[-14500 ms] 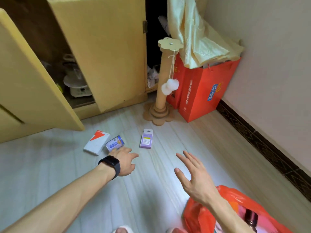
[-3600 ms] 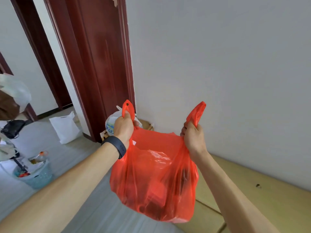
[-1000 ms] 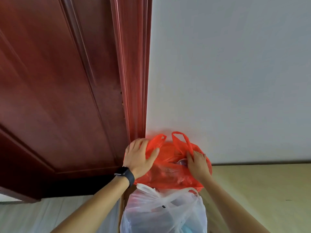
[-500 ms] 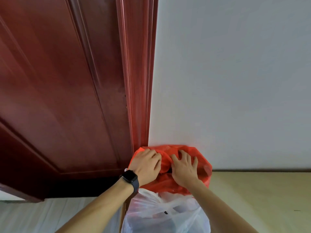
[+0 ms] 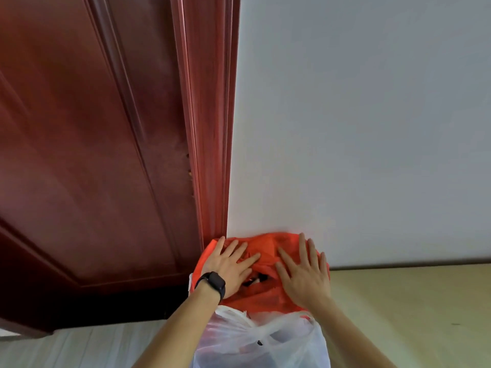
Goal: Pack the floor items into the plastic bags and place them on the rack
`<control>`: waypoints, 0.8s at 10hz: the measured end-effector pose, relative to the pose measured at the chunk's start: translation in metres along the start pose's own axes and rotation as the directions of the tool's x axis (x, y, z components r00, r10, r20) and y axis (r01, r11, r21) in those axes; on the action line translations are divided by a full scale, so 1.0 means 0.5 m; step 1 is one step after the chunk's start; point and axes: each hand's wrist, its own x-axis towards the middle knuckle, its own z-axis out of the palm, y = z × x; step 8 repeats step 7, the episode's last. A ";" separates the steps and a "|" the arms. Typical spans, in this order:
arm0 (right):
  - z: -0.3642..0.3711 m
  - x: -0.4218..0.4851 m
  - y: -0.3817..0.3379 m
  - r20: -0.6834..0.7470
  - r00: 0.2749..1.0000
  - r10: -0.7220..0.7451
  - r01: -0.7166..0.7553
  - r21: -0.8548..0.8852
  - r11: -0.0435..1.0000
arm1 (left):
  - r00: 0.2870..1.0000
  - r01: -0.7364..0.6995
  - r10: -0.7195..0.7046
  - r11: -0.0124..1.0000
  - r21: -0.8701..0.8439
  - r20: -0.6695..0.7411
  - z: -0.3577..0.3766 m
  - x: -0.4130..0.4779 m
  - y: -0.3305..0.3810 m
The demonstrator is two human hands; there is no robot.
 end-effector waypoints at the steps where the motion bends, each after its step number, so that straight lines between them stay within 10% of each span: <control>1: 0.015 0.017 0.006 0.042 0.999 -0.017 0.019 -0.034 0.999 | 1.000 0.019 -0.019 1.000 -0.002 0.005 -0.005 0.006 -0.001; 3: 0.039 -0.003 -0.024 0.016 0.997 -0.070 0.070 0.007 0.998 | 1.000 0.022 -0.023 1.000 0.015 0.013 -0.002 0.000 0.004; 6: 0.008 0.009 -0.017 0.349 0.934 -0.078 0.061 0.061 0.996 | 0.992 -0.033 0.049 0.990 -0.137 0.114 -0.054 -0.009 0.005; 8: -0.097 0.051 -0.011 0.330 0.921 -0.206 0.158 0.167 0.973 | 0.989 -0.130 0.117 0.978 -0.164 -0.088 -0.165 -0.006 -0.008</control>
